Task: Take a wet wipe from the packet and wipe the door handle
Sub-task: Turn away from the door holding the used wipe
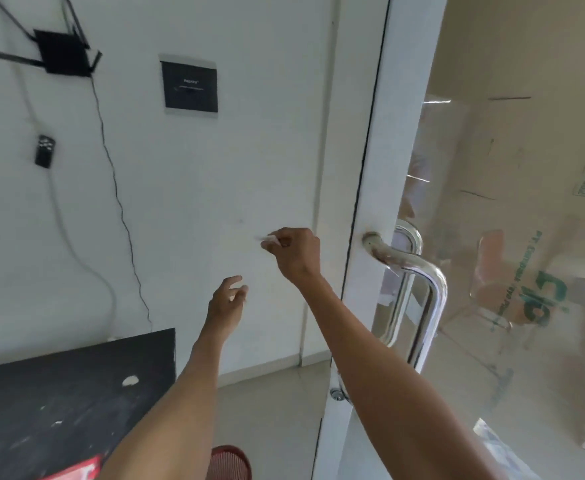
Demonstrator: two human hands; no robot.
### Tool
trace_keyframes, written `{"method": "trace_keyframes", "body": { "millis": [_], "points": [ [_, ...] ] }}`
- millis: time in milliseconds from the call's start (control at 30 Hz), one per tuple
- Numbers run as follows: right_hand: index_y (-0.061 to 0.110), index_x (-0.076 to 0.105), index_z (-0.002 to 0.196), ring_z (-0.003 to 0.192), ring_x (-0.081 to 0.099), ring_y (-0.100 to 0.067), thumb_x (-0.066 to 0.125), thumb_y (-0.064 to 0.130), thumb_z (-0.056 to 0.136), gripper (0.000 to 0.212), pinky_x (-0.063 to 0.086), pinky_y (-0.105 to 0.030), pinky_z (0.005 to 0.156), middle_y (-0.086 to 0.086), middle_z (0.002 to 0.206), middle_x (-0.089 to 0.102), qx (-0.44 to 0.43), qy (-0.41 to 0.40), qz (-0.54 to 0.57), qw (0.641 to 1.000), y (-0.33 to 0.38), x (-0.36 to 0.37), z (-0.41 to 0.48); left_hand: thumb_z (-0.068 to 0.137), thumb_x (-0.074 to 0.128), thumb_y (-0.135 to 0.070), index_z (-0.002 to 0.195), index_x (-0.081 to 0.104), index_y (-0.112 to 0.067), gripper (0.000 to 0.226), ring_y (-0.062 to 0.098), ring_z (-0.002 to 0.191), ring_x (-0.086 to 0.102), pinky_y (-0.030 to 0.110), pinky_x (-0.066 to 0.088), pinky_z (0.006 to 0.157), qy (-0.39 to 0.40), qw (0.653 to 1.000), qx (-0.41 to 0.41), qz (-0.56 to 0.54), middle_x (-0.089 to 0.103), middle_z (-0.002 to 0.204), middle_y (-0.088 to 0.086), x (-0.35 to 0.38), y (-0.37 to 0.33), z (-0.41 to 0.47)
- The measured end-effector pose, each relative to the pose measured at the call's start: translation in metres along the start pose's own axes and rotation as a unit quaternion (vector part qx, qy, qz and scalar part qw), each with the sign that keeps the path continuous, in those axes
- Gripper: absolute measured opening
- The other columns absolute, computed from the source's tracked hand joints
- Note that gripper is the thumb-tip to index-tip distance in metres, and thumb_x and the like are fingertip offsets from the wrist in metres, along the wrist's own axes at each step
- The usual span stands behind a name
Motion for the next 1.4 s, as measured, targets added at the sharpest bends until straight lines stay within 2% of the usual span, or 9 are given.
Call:
{"method": "trace_keyframes", "body": {
  "millis": [100,267,400,600,767,933,1067,1233,1400],
  "points": [
    [0.016,0.077,0.091,0.078,0.065,-0.011,0.075,0.024,0.079,0.015,0.051,-0.024,0.072,0.003,0.082,0.073,0.063,0.046,0.038,0.996,-0.017,0.041,0.000,0.099,0.051,-0.027,0.134,0.049,-0.020,0.035,0.026,0.105,0.066,0.024,0.045,0.075,-0.020,0.999,-0.016,-0.024,0.062,0.113,0.006,-0.034,0.007,0.000],
    [0.012,0.076,0.090,0.070,0.065,-0.017,0.077,0.020,0.076,0.016,0.059,-0.029,0.071,-0.001,0.079,0.070,0.151,0.115,0.090,0.978,-0.049,0.104,-0.008,0.092,0.053,-0.007,0.125,0.059,-0.027,0.039,0.022,0.099,0.064,0.029,0.046,0.080,-0.047,0.991,-0.073,-0.097,0.068,0.108,0.004,-0.068,0.028,0.000],
    [0.007,0.073,0.097,0.081,0.067,-0.022,0.077,0.013,0.078,0.021,0.060,-0.026,0.058,-0.007,0.096,0.067,0.223,0.176,0.147,0.947,-0.082,0.140,-0.018,0.091,0.060,-0.013,0.117,0.064,-0.026,0.029,0.023,0.101,0.067,0.039,0.052,0.089,-0.030,0.982,-0.117,-0.147,0.069,0.108,0.006,-0.060,0.049,-0.002],
    [0.009,0.071,0.103,0.087,0.063,-0.019,0.077,0.013,0.077,0.027,0.061,-0.034,0.072,-0.005,0.111,0.061,0.289,0.222,0.157,0.918,-0.164,0.196,-0.030,0.087,0.061,-0.005,0.108,0.071,-0.016,0.025,0.024,0.097,0.070,0.034,0.059,0.078,-0.078,0.963,-0.165,-0.200,0.072,0.100,0.010,-0.031,0.131,0.006],
    [0.008,0.070,0.105,0.081,0.063,-0.013,0.077,0.010,0.075,0.032,0.061,-0.030,0.066,-0.005,0.110,0.063,0.311,0.260,0.136,0.904,-0.272,0.260,-0.078,0.085,0.066,0.007,0.087,0.071,-0.012,0.020,0.028,0.100,0.068,0.042,0.060,0.082,-0.087,0.954,-0.210,-0.195,0.070,0.106,0.011,0.026,0.257,-0.004],
    [0.013,0.072,0.105,0.073,0.065,-0.012,0.073,0.012,0.078,0.026,0.060,-0.037,0.079,0.001,0.094,0.065,0.307,0.298,0.100,0.898,-0.383,0.320,-0.132,0.093,0.061,-0.004,0.109,0.066,-0.003,0.017,0.025,0.092,0.066,0.036,0.058,0.081,-0.102,0.947,-0.242,-0.184,0.068,0.109,0.015,0.072,0.395,-0.010],
    [0.013,0.073,0.102,0.091,0.069,-0.024,0.069,0.017,0.081,0.021,0.057,-0.040,0.087,-0.004,0.104,0.071,0.243,0.315,0.042,0.917,-0.466,0.368,-0.175,0.086,0.066,0.004,0.105,0.070,0.000,0.020,0.026,0.094,0.070,0.027,0.062,0.072,-0.084,0.938,-0.281,-0.185,0.071,0.101,0.015,0.097,0.502,-0.014],
    [0.022,0.056,0.132,0.114,0.059,-0.024,0.057,0.036,0.093,0.041,0.050,-0.035,0.090,-0.002,0.123,0.063,0.107,0.414,-0.168,0.888,-0.564,0.429,-0.241,0.076,0.075,0.008,0.084,0.075,-0.001,0.012,0.032,0.092,0.073,0.043,0.059,0.087,-0.099,0.937,-0.299,-0.150,0.072,0.102,0.024,0.129,0.642,-0.016],
    [0.016,0.065,0.115,0.095,0.064,-0.015,0.062,0.020,0.090,0.026,0.052,-0.033,0.092,-0.007,0.120,0.066,0.243,0.441,-0.105,0.858,-0.667,0.490,-0.295,0.090,0.061,0.000,0.118,0.063,0.005,0.028,0.031,0.099,0.069,0.040,0.060,0.084,-0.080,0.942,-0.310,-0.101,0.068,0.113,0.022,0.163,0.757,-0.014]
  ]
}}
Point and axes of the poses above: each hand's wrist, its own z-axis towards the middle knuckle, its own x-axis out of the palm, y = z × x, the point moved 2 cm from there along z, towards the middle knuckle
